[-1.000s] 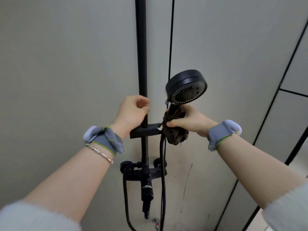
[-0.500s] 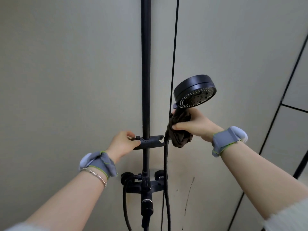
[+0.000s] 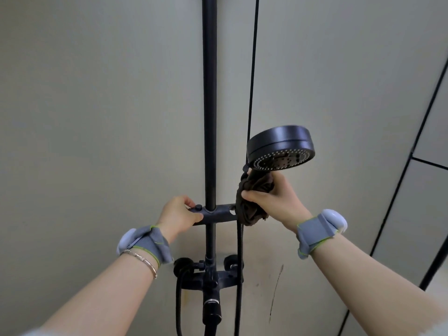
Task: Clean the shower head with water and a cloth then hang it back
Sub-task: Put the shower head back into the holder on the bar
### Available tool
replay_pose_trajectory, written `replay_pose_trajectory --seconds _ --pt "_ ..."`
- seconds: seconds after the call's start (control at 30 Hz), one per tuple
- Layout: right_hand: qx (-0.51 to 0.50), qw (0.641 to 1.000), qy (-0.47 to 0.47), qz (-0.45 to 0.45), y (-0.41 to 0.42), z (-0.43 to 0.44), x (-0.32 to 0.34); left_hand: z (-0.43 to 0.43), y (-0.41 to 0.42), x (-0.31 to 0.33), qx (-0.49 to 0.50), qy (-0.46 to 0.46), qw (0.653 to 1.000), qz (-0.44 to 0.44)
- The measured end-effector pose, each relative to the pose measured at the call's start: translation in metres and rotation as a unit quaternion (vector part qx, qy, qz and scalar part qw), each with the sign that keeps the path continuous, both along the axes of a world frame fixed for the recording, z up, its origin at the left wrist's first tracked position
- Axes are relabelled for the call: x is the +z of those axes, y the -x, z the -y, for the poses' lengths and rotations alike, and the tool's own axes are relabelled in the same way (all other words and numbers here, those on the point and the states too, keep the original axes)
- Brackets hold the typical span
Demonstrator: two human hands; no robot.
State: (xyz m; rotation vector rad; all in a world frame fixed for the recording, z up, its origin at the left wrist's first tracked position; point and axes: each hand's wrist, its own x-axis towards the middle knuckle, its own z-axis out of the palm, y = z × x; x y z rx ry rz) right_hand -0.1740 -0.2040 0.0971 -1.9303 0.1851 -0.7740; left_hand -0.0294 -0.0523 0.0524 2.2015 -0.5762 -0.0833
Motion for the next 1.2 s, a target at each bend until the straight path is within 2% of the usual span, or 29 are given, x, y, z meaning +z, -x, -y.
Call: replay_pose_trajectory --seconds 0.13,0.27,0.4,0.53,0.6,0.67,0.73,0.77,0.9,1.03,1.2 --pt "0.002 0.999 0.038 -0.024 0.0 -0.005 -0.005 0.0 -0.003 0.003 -0.005 0.006 1.0 -0.007" --pt "0.0 0.999 0.039 0.006 0.01 -0.005 -0.007 -0.001 -0.003 0.001 -0.006 0.013 1.0 -0.015" --pt "0.035 0.998 -0.042 0.03 0.023 -0.007 -0.015 0.0 -0.003 -0.001 -0.004 0.027 0.999 -0.024" --pt "0.022 0.992 -0.115 0.044 0.024 0.008 -0.014 0.003 -0.004 -0.001 0.002 0.042 0.999 -0.029" --pt "0.017 0.993 -0.115 0.008 0.023 0.012 -0.018 0.004 -0.003 -0.001 0.005 0.052 0.998 -0.033" --pt "0.02 0.993 -0.092 -0.074 0.019 0.003 -0.034 0.003 -0.001 -0.003 0.003 0.057 0.998 -0.035" --pt "0.019 0.989 -0.112 -0.099 0.013 -0.012 -0.053 0.002 0.0 -0.004 -0.002 0.059 0.998 -0.029" --pt "0.018 0.988 -0.121 -0.092 0.013 -0.019 -0.061 0.002 0.003 -0.007 -0.003 0.059 0.998 -0.028" --pt "0.009 0.995 -0.064 -0.072 0.003 -0.019 -0.053 0.001 0.002 -0.006 0.006 0.058 0.998 -0.018" --pt "-0.011 0.993 -0.12 0.009 0.008 -0.006 -0.032 0.002 -0.002 -0.003 0.007 0.051 0.998 -0.031" --pt "-0.02 0.994 -0.1 0.049 0.014 0.011 -0.002 0.005 -0.007 0.005 -0.002 0.003 0.999 -0.041"
